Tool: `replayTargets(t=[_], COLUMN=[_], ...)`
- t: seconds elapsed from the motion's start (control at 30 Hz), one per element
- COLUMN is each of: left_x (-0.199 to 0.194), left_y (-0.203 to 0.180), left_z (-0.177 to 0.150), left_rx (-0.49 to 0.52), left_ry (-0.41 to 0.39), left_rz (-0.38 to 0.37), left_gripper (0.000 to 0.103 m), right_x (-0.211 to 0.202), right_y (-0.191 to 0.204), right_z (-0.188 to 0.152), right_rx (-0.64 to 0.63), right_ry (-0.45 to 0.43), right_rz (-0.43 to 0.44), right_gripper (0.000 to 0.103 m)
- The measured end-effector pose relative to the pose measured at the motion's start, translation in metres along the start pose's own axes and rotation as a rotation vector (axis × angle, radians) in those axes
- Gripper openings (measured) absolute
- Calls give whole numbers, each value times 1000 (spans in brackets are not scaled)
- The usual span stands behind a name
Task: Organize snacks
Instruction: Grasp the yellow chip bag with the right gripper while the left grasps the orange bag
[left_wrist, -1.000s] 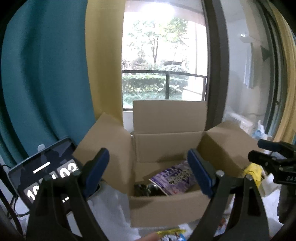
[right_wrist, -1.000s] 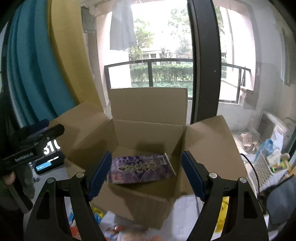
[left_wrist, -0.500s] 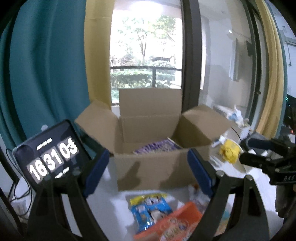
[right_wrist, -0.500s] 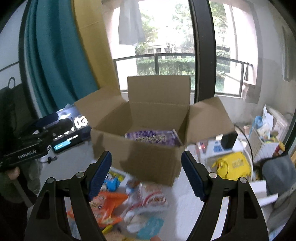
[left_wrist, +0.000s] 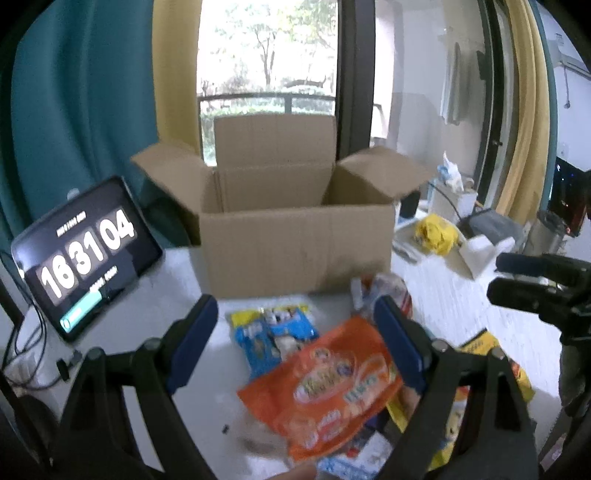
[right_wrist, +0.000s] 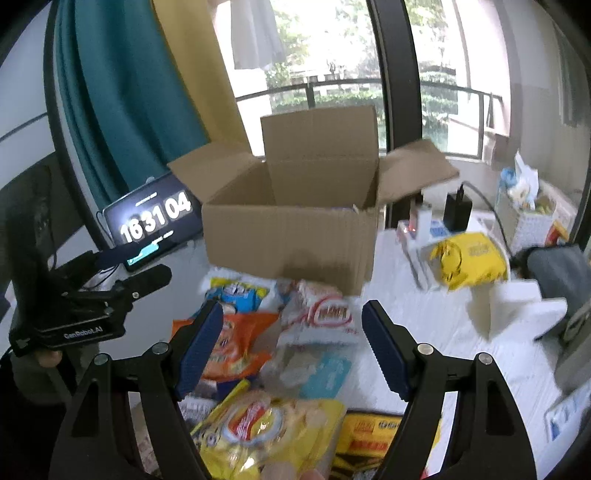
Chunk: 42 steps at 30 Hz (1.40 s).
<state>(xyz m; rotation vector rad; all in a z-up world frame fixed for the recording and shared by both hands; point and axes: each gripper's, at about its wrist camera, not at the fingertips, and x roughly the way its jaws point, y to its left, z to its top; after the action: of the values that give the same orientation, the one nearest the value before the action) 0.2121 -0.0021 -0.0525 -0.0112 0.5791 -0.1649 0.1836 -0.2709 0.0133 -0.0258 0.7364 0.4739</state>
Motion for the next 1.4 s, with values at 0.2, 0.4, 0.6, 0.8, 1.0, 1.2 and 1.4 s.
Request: replayTargets(t=[0.2,0.4,0.6,0.8,1.0,1.2,1.4], left_x=[4,10,15,22,38,53,64], left_y=[-2,-2,-2,-5,-19,-35,-31], left_z=[-21,-42,-53,-50,-48,-62,-65], left_rx=[0,-14,-10,58,158,238,214], left_ry=[61,123,165,189,246,337,359], left_rz=[-11,-24,-34,-57,-110,-132,-116], left_gripper=[88,88,88,88,92,92,91], right_x=[6,11,14,15,30,41,34], right_y=[-1,-7,-14,-21,-21,-21,-10], right_z=[-25,-47,-63,-77,-89,-93,-89], right_rx=[37,79,136,202,241,282,218], right_ry=[55,105,153,206,277,307,278], right_rz=[9,14,48,110,160,223,271], right_gripper=[80,80,80,80,80,80,50])
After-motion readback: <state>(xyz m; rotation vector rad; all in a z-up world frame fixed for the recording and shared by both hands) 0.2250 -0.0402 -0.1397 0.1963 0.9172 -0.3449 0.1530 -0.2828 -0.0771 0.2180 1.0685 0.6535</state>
